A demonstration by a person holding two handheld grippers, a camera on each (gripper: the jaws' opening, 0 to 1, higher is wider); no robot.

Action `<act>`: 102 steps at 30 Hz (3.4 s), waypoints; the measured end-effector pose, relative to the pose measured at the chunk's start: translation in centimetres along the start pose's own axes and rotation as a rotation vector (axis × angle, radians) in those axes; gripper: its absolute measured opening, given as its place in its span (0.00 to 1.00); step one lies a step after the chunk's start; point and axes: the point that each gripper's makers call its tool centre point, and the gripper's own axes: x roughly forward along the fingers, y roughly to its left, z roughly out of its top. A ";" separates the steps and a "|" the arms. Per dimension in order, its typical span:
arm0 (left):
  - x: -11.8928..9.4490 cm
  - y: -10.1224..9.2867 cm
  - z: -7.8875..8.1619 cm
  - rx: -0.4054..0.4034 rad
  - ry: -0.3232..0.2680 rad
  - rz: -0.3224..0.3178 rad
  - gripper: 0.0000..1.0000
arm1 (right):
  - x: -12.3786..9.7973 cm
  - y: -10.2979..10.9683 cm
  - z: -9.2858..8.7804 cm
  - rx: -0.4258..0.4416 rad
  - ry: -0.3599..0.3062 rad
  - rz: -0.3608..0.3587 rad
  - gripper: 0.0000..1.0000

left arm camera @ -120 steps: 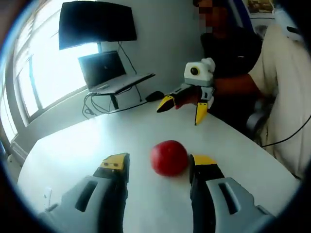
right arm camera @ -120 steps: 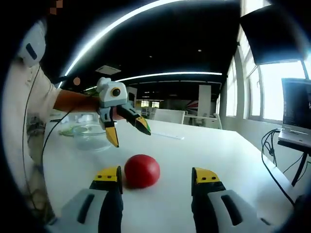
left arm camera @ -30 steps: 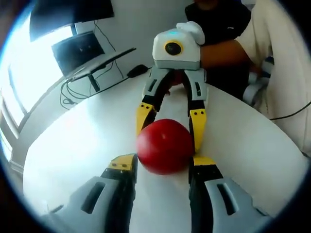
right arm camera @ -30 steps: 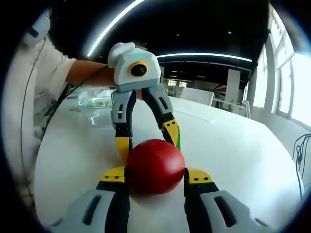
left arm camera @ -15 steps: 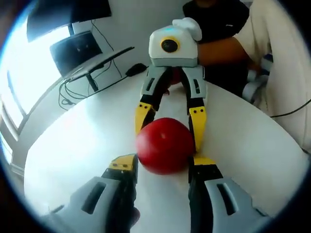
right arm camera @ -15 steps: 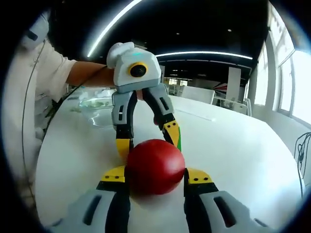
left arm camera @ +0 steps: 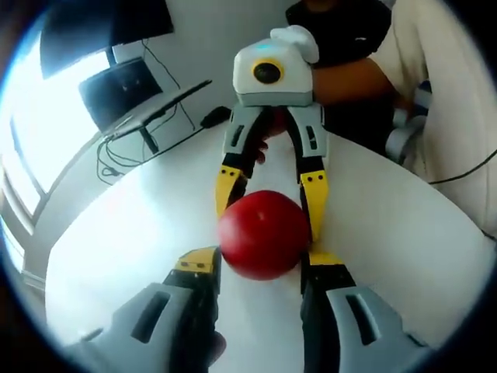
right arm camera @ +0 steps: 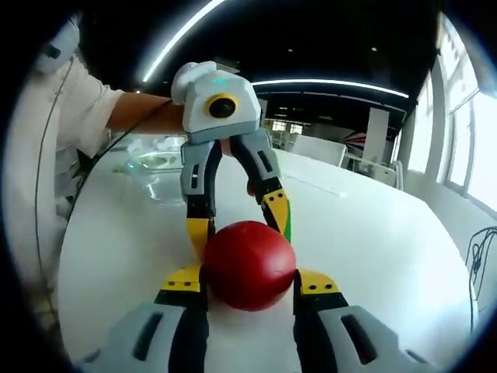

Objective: Pick up the tomato from the tabletop place it into the food storage container close the lid and lock the latches

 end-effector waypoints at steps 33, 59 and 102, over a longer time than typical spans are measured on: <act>-10.2 -0.2 3.9 0.088 -0.007 0.167 0.31 | 0.7 2.7 10.3 -0.201 -0.043 0.037 0.38; -19.4 -3.9 1.8 0.044 0.040 0.313 0.31 | 5.2 10.1 16.0 -0.331 -0.094 0.204 0.39; -21.9 -10.1 -7.7 -0.200 0.115 0.356 0.33 | 14.8 16.5 12.9 -0.402 0.080 0.481 0.38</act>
